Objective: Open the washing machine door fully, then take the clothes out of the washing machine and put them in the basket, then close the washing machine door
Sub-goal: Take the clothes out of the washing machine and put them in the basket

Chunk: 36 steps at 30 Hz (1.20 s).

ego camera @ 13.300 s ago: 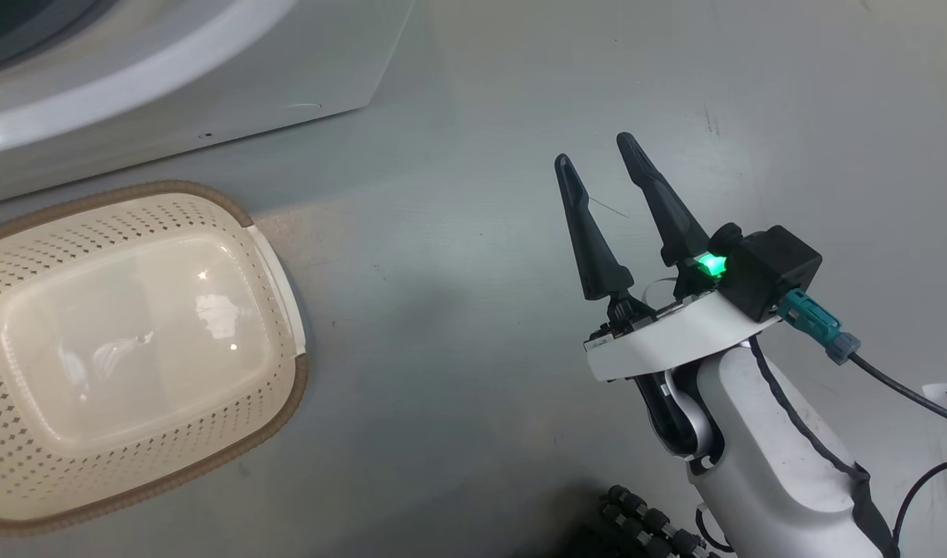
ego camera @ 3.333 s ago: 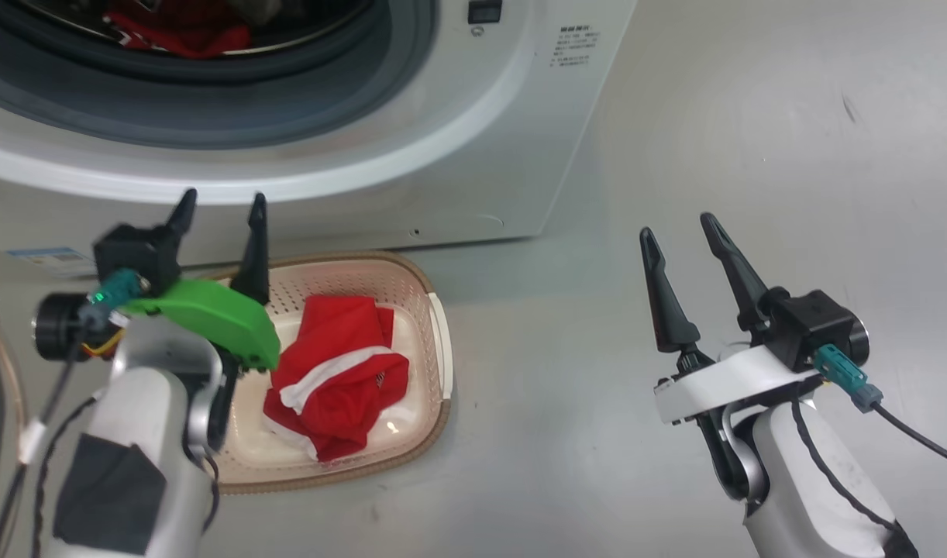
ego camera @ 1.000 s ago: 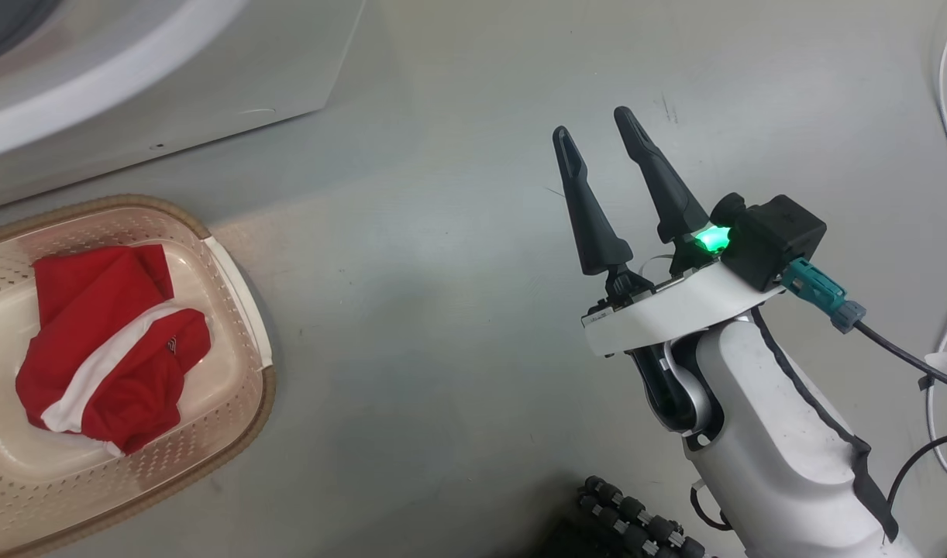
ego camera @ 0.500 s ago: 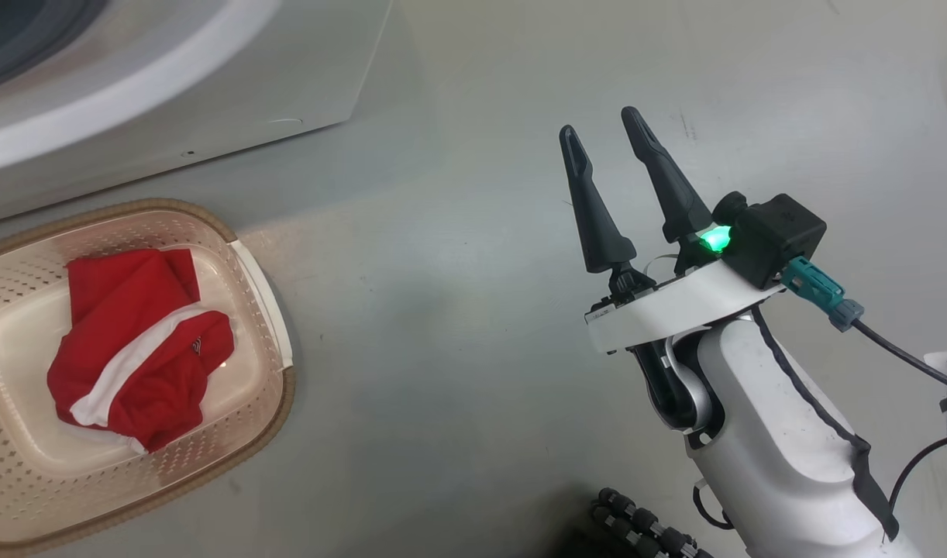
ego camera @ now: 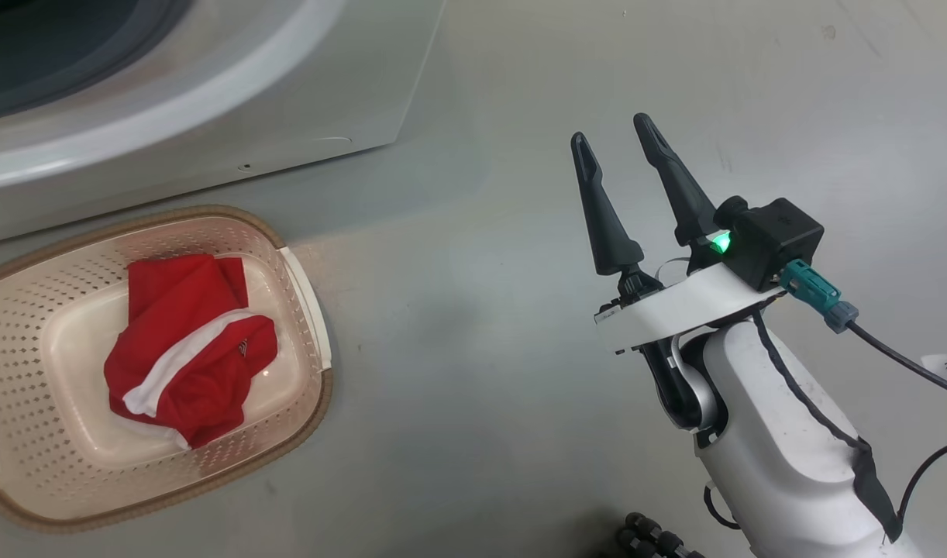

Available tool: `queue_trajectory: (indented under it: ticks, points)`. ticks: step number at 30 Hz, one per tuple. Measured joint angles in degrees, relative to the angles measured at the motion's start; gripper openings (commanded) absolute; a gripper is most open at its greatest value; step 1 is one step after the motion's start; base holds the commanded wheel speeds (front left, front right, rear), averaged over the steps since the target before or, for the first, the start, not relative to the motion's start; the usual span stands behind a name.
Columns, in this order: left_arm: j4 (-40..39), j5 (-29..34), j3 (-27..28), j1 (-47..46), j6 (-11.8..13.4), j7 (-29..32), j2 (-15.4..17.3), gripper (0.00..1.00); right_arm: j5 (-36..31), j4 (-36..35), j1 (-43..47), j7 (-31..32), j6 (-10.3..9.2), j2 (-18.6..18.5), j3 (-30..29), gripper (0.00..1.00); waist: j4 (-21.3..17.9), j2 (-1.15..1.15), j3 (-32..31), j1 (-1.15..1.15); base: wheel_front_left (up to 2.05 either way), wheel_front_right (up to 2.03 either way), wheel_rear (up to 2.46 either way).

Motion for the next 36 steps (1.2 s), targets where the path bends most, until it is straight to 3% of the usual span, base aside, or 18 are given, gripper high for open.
queue_trajectory:
  ticks: [17, 30, 36]
  points:
    - [-4.3, -0.9, -1.2, 13.9, 1.0, -12.9, -7.7, 0.00, -3.5, 3.3, 4.1, 0.0, 0.08, -0.1, -2.9, 1.00, 5.4, 0.00, -6.3, 0.00, 0.00, 0.00, 0.00]
    - [-13.5, 0.3, -1.8, 18.7, 2.1, -22.5, -9.1, 0.00, -4.9, 5.4, 8.2, 0.0, 1.03, -0.1, -4.4, 1.00, 9.5, 0.00, -14.1, 0.00, 0.00, 0.00, 0.00]
    - [-18.0, 1.3, -2.1, 20.7, 2.8, -23.9, -9.6, 0.00, -5.0, 5.9, 9.3, 0.0, 1.57, -0.2, -4.7, 1.00, 10.6, 0.00, -17.0, 0.00, 0.00, 0.00, 0.00]
